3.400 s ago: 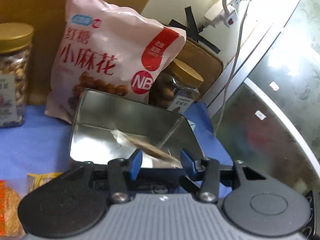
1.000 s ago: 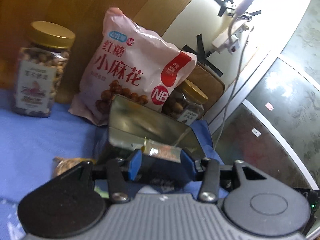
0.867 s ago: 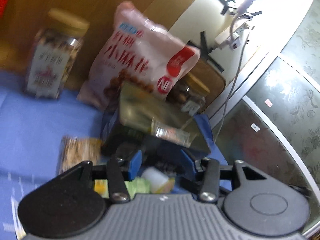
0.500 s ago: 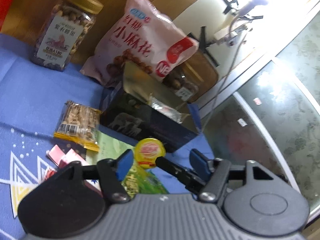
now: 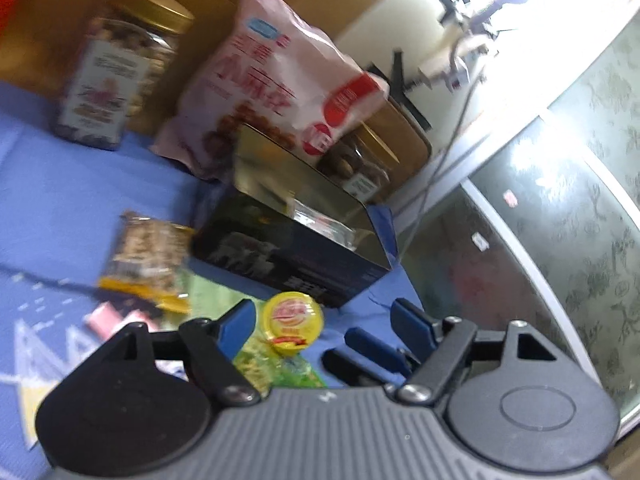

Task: Organize snacks
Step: 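Grasp the yellow-lidded jelly cup with the left tool, then carry the jelly cup into the tin box and open the left tool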

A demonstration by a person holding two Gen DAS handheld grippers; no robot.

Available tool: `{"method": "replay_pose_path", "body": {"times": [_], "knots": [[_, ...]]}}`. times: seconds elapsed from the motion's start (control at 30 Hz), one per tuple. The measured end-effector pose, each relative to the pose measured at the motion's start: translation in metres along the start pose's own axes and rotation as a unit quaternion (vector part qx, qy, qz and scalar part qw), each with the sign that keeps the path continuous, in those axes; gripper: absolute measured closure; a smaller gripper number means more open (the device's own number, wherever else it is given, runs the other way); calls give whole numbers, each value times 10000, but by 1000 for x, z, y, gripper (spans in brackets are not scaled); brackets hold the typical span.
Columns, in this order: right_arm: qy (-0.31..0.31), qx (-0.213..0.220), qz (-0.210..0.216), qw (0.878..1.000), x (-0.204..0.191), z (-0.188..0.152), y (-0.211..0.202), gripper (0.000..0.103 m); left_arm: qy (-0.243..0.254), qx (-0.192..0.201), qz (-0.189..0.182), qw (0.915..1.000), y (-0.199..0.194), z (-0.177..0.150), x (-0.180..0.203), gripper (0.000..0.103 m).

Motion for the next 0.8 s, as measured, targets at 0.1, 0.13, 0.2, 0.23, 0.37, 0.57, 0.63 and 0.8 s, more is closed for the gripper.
{"method": "replay_pose_path", "body": {"times": [0.1,0.13,0.2,0.23,0.37,0.57,0.63,0.8], "knots": [[-260,-369,31,9990,12,-4,17,47,202,-226,64,9995,29,-2,7,17],[-245,-488,88,9985,17,-7,21,47,233,-291,123,9992,38,-3,7,16],[-176,-665,258,9973,23,-9,32,45,275,-440,228,9984,56,-5,4,16],[-115,-684,348,9970,25,-10,36,43,270,-526,290,9978,66,-7,2,16],[440,-772,587,9943,37,-12,48,45,409,-588,381,9967,81,-15,2,20],[248,-348,395,9983,26,-6,31,61,260,-497,318,9979,70,-12,6,23],[124,-30,327,9994,19,3,22,62,268,-474,187,9983,65,-8,13,23],[-255,699,117,9972,10,39,16,66,495,-208,-56,9985,60,14,38,23]]}}
Point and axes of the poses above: each gripper's, at about its wrist camera, not at the fingertips, and y roughly the way its jaws point, x to its right, z to its top, the point moved 2 cm from there along y, roughly the way its jaws point, and after that the axes turned 9 degrees about x, right-handed, at the moved point
